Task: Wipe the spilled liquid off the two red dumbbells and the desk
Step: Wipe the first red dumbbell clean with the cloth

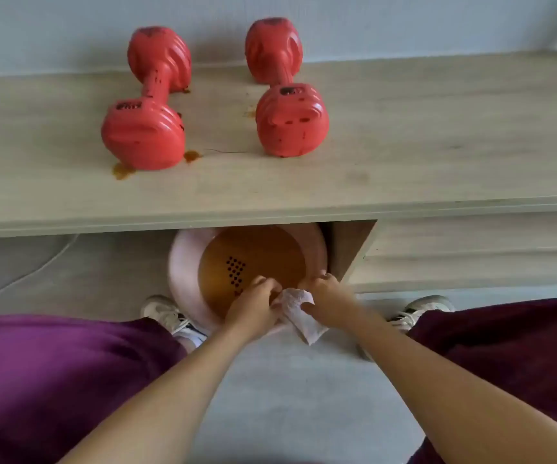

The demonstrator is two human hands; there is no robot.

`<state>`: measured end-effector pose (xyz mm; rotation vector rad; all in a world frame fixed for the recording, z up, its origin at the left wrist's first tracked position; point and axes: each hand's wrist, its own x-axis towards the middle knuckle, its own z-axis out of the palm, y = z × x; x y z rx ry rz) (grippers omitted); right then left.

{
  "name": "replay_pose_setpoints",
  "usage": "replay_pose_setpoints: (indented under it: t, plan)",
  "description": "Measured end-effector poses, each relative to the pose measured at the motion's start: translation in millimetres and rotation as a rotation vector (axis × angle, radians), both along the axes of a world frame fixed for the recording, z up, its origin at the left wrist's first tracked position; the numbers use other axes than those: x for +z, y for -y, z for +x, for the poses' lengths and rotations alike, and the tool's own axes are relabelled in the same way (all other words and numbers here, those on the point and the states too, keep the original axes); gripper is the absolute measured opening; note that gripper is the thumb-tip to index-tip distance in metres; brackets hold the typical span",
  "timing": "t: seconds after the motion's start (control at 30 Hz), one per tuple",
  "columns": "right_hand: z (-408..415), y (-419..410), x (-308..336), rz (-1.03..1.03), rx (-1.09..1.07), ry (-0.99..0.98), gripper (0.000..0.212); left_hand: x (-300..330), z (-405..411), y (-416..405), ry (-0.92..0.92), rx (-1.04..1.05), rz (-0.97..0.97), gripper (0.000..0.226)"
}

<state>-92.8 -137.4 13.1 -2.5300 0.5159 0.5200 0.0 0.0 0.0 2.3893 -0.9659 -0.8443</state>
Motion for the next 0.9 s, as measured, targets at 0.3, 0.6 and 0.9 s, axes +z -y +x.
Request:
replay_pose_setpoints:
  t: [0.3,0.6,0.9]
  plan:
    - [34.5,-22.5,-87.1,-0.185,0.305,-0.141,0.047,-57.3,15.2,-7.0,-0.091,0.054,0.195,0.035]
    - [22.1,-14.4,-100.5,-0.283,0.362,-0.010,0.052,-60.2,20.0,-10.6,-0.063,0.075,0.193,0.034]
    - [28.5,1.7,-8.5,0.004,-0.081,0.034,0.043,0.1,20.9,2.2,-0.005,0.049,0.107,0.032]
